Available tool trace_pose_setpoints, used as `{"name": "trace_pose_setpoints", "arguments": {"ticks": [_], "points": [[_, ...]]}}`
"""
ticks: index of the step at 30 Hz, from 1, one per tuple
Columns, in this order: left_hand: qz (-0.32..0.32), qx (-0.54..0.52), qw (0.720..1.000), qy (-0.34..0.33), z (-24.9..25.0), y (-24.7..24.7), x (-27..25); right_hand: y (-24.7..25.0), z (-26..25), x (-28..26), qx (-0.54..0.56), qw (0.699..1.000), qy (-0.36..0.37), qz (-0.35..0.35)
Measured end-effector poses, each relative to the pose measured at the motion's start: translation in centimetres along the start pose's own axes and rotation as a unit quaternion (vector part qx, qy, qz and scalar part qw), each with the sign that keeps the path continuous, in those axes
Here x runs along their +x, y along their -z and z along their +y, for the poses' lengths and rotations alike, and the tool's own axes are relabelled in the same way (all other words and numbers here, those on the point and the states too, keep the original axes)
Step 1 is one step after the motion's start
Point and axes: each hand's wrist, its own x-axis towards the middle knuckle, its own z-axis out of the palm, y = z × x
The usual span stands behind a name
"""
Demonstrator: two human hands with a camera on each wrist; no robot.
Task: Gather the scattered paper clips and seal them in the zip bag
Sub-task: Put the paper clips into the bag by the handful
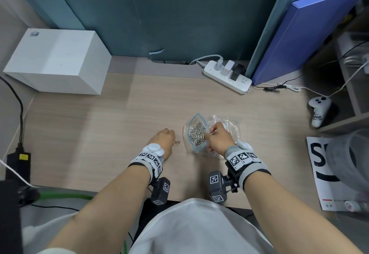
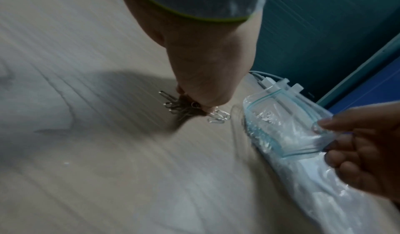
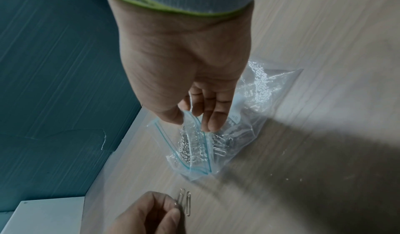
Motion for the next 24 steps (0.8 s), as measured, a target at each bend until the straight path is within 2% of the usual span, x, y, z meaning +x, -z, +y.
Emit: {"name": "trace_pose_setpoints", "arguments": {"ticks": [2,4,6,8,13,15,19,24], "points": [[0.041,-0.057,0.997,0.011,1.1,0.5,0.4,0.0,0.0,-0.1,-0.003,1.0,0.001,0.002],[0.081,-0.137,0.987,-0.007,2.5,1.1,0.7,-0.2,0.0,-0.2,0.001,1.0,0.0,0.002],[0.097,-0.207,0.973,-0.039,3.6,1.5,1.0,-0.3,-0.1,-0.5,0.004,1.0,-0.002,0.002],[0.097,-0.226,0.968,-0.042,3.6,1.7,1.0,-0.3,-0.2,-0.6,0.003,1.0,-0.001,0.004],[0.072,-0.14,0.987,0.022,1.4,0.5,-0.1,-0.3,0.1,-0.4,0.001,1.0,0.005,-0.003],[0.055,-0.106,0.992,0.026,0.9,-0.1,-0.6,-0.2,0.2,-0.5,0.0,1.0,0.003,-0.005],[0.076,-0.09,0.993,0.008,-0.1,-0.2,-0.4,-0.1,0.4,-0.7,-0.003,1.0,0.005,-0.003],[0.09,-0.084,0.992,0.03,-2.4,0.2,-0.7,-0.2,0.7,-0.9,-0.009,1.0,0.003,-0.006]]}}
